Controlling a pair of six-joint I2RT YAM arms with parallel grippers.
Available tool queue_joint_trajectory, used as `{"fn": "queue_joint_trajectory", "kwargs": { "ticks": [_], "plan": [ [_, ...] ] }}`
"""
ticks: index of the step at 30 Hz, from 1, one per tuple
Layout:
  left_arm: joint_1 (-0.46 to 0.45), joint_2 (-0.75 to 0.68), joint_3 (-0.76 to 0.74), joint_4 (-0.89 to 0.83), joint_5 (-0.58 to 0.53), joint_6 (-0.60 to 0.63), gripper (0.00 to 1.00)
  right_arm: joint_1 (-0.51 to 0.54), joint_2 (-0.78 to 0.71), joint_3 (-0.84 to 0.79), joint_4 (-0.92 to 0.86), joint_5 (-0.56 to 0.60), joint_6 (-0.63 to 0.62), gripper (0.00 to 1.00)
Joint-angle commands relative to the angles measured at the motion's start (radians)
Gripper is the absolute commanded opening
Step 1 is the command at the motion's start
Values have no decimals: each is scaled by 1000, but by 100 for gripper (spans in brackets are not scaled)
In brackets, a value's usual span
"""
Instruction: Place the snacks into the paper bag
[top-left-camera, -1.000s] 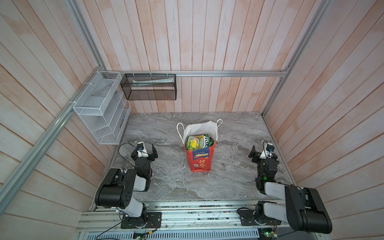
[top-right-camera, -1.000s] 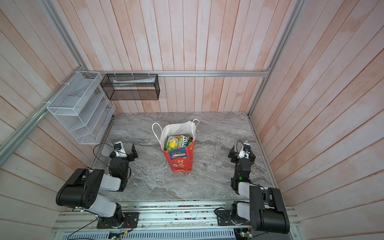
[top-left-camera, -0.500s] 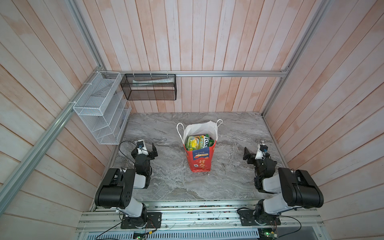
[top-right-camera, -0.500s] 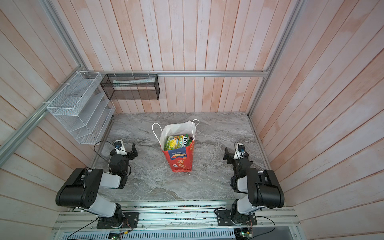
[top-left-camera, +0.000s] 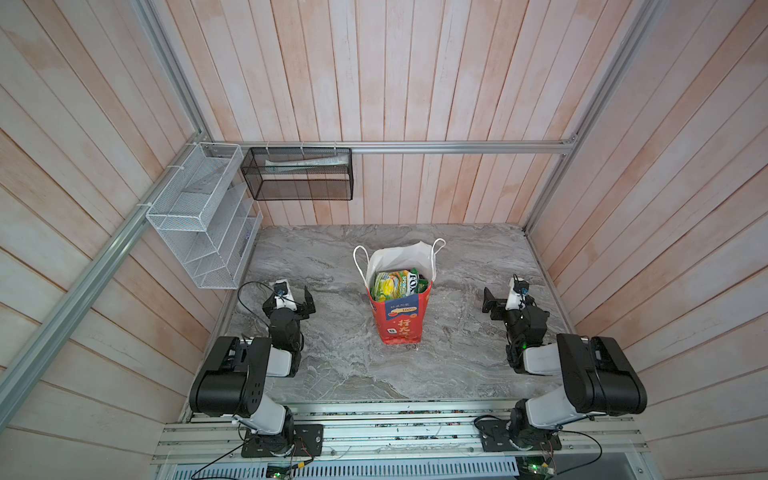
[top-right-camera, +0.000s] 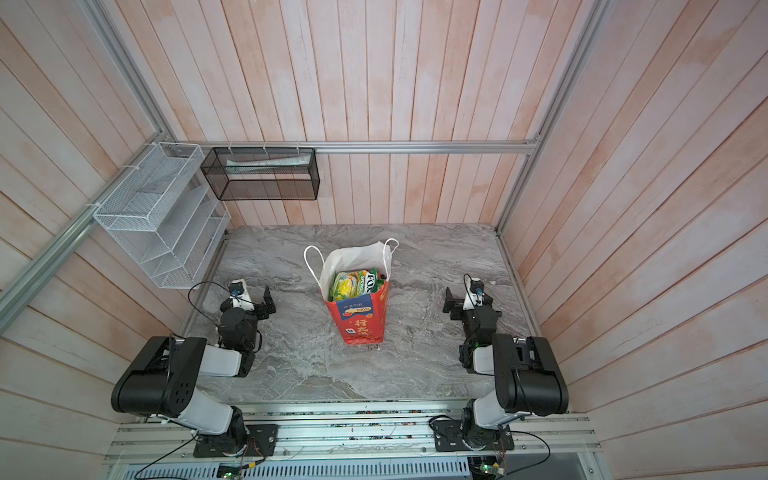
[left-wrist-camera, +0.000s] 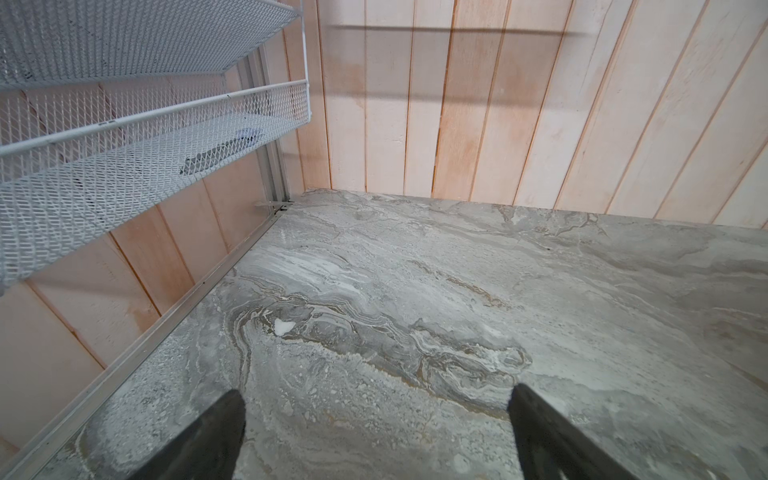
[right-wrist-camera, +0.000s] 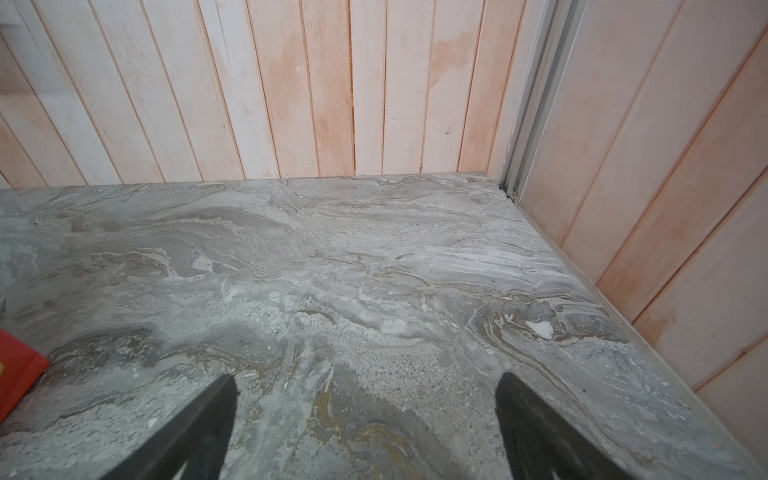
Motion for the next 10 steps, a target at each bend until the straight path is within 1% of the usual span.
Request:
{"fn": "queue_joint_trajectory", "kwargs": {
  "ticks": [1, 10],
  "plan": [
    [6, -10, 4, -4, 13, -6, 100, 4, -6, 6, -14, 19, -13, 98],
    [7, -8, 7, -7, 14, -4, 100, 6, -7, 5, -15, 20, -13, 98]
  ]
}}
